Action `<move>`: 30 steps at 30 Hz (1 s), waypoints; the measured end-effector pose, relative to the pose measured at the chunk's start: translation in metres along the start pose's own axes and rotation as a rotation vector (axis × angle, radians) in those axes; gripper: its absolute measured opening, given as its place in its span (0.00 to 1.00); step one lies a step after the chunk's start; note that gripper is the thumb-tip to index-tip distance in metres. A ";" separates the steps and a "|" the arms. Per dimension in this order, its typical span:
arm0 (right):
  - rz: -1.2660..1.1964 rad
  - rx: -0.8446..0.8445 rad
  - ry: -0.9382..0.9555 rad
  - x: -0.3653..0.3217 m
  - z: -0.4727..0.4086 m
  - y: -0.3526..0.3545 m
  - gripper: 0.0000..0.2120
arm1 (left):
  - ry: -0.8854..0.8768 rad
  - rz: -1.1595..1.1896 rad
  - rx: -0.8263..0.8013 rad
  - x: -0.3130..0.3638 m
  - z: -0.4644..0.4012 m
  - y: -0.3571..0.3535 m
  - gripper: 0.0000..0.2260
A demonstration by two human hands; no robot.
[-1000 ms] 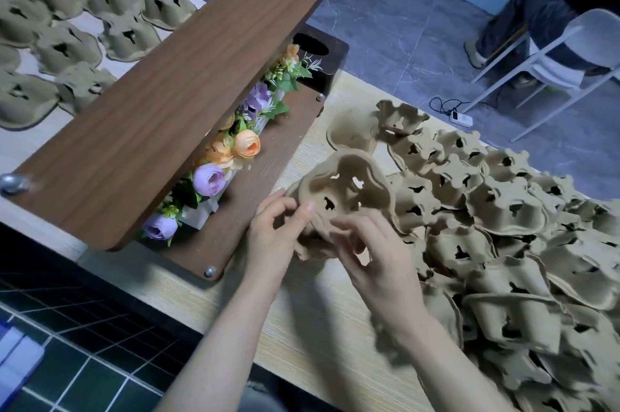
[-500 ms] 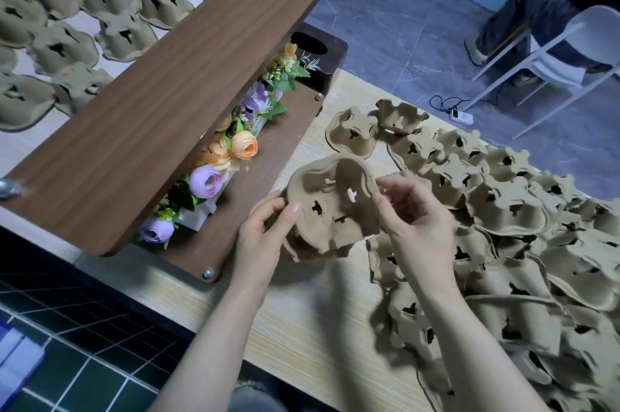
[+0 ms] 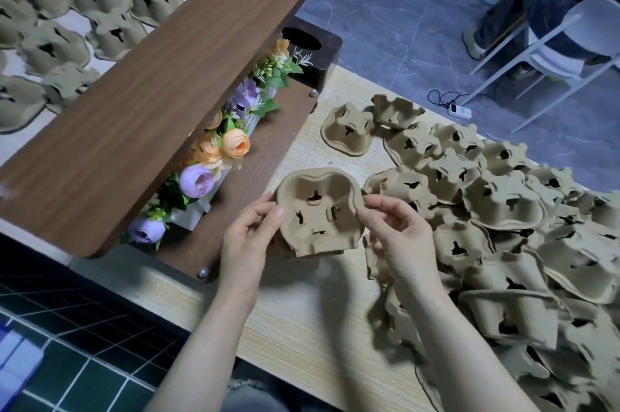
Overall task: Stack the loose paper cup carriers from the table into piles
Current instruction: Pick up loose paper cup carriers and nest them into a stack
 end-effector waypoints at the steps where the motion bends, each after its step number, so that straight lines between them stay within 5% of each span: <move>1: 0.006 -0.011 0.004 0.001 -0.001 -0.001 0.07 | 0.004 0.014 0.010 -0.002 0.000 0.001 0.10; 15: 0.197 -0.160 0.077 -0.001 -0.033 -0.006 0.11 | -0.121 -0.161 -0.190 0.001 -0.003 -0.010 0.23; 22: 0.520 -0.122 0.331 -0.043 -0.111 -0.012 0.17 | -0.128 -0.273 -0.214 -0.001 -0.009 -0.005 0.27; 30: 0.871 -0.147 0.349 -0.047 -0.191 -0.020 0.25 | -0.144 -0.292 -0.217 0.003 -0.012 -0.003 0.23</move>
Point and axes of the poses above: each hand's wrist, its own z-axis away from the middle knuckle, its own y-axis out of the back of the hand, x = y × z, the point moved 7 cm from there along -z, towards the middle knuckle, and after that the axes turned 4 degrees about -x, right-handed, at the moved point
